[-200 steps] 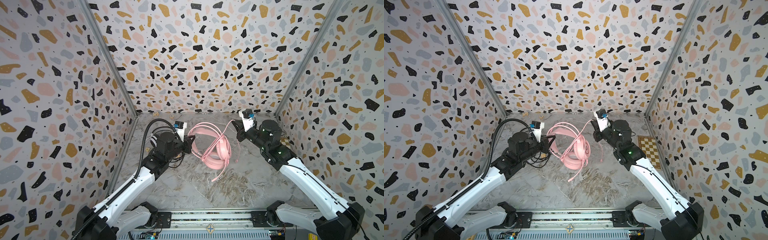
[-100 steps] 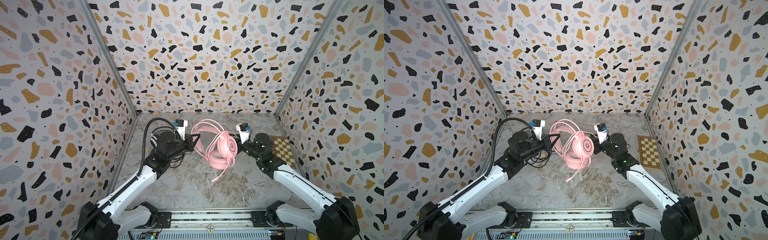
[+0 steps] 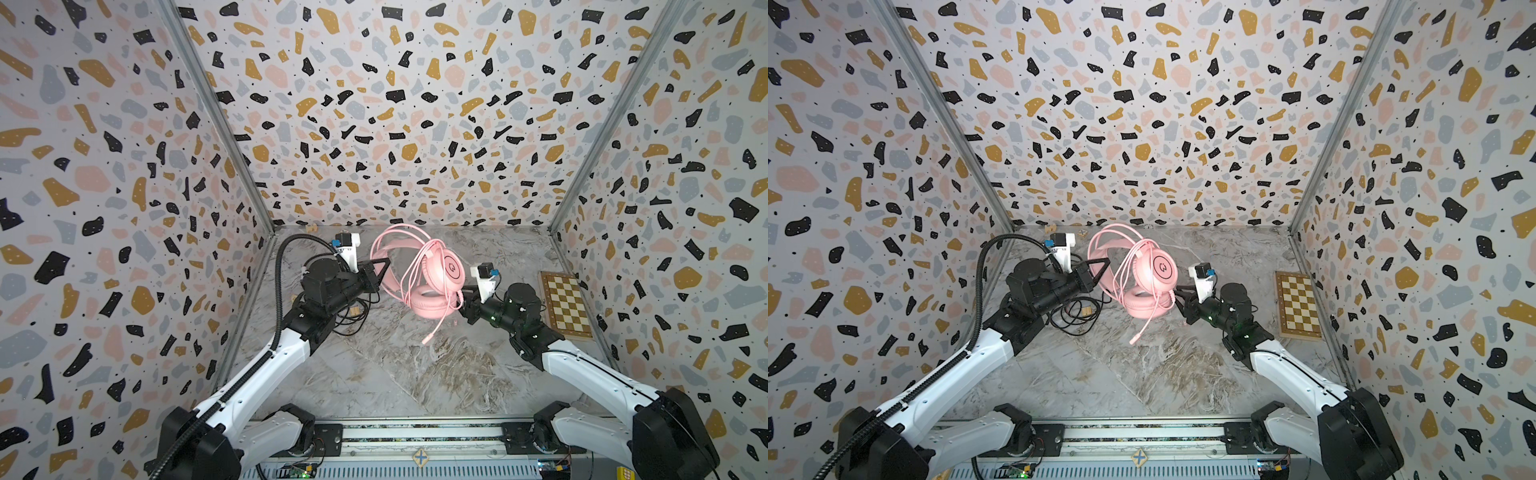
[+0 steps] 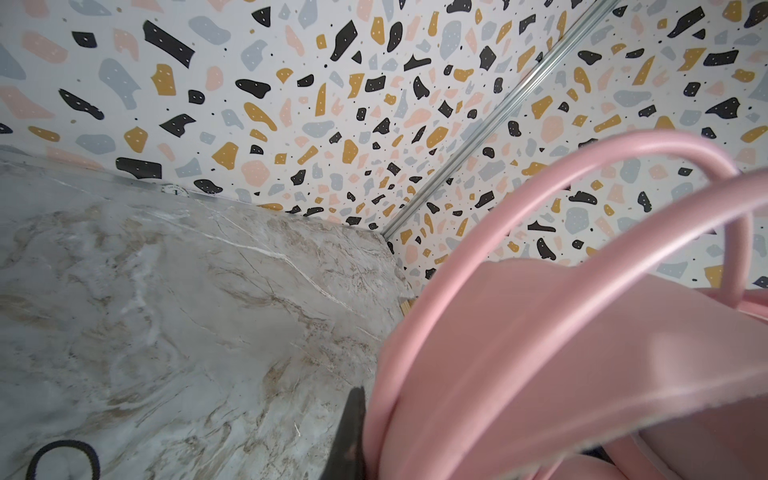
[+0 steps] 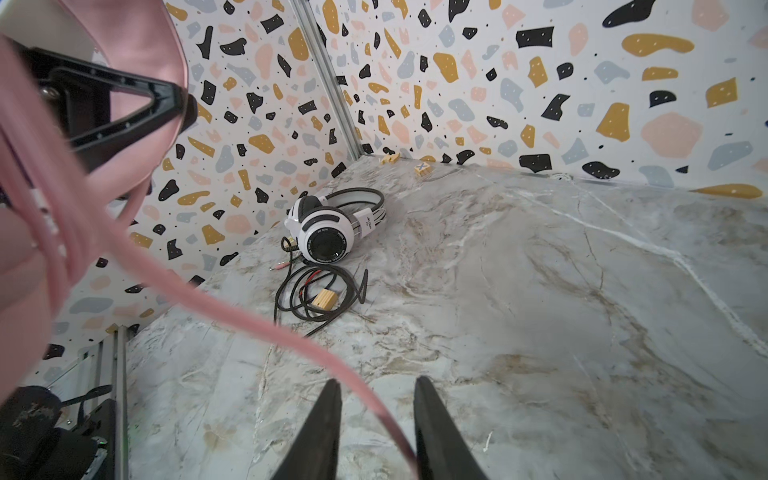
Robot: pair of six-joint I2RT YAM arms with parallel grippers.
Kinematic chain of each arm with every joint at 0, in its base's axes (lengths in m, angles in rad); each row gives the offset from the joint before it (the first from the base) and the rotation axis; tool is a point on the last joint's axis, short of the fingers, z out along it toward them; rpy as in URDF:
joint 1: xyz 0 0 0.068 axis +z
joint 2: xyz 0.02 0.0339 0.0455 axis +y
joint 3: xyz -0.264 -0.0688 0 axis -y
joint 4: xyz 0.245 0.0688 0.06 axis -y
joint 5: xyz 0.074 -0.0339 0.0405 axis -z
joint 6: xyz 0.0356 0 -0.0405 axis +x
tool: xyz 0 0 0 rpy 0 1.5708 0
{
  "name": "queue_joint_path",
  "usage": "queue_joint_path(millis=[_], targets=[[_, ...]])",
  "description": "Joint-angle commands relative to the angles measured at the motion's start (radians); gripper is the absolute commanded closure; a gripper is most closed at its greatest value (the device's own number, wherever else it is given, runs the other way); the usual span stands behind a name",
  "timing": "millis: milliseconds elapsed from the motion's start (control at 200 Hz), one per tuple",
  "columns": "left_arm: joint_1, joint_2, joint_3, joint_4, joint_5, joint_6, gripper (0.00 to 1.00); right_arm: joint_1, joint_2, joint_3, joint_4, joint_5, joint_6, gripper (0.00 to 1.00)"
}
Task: Wrap the headphones
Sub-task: 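Release the cable and lower the right gripper to the cable below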
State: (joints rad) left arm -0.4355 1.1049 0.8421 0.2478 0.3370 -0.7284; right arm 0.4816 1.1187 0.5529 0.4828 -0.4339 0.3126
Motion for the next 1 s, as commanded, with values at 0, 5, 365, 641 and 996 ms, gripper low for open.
queue_joint_path(millis=[0, 5, 365, 641, 996], targets=[[0.002, -0.004, 0.048, 0.138, 0.026, -0.065, 1.00, -0.001, 0.011, -0.008, 0.099, -0.036, 0.040, 0.72], [0.003, -0.004, 0.050, 0.138, 0.026, -0.065, 1.00, -0.001, 0.014, -0.009, 0.103, -0.036, 0.040, 0.72], [0.010, 0.011, 0.099, 0.102, 0.030, -0.051, 1.00, 0.048, 0.202, 0.030, 0.231, -0.073, 0.061, 0.62], [0.015, 0.012, 0.117, 0.076, 0.029, -0.040, 1.00, 0.111, 0.296, 0.045, 0.309, -0.077, 0.079, 0.41], [0.024, 0.023, 0.175, 0.036, 0.037, -0.018, 1.00, 0.096, 0.388, 0.042, 0.398, -0.067, 0.092, 0.84]])
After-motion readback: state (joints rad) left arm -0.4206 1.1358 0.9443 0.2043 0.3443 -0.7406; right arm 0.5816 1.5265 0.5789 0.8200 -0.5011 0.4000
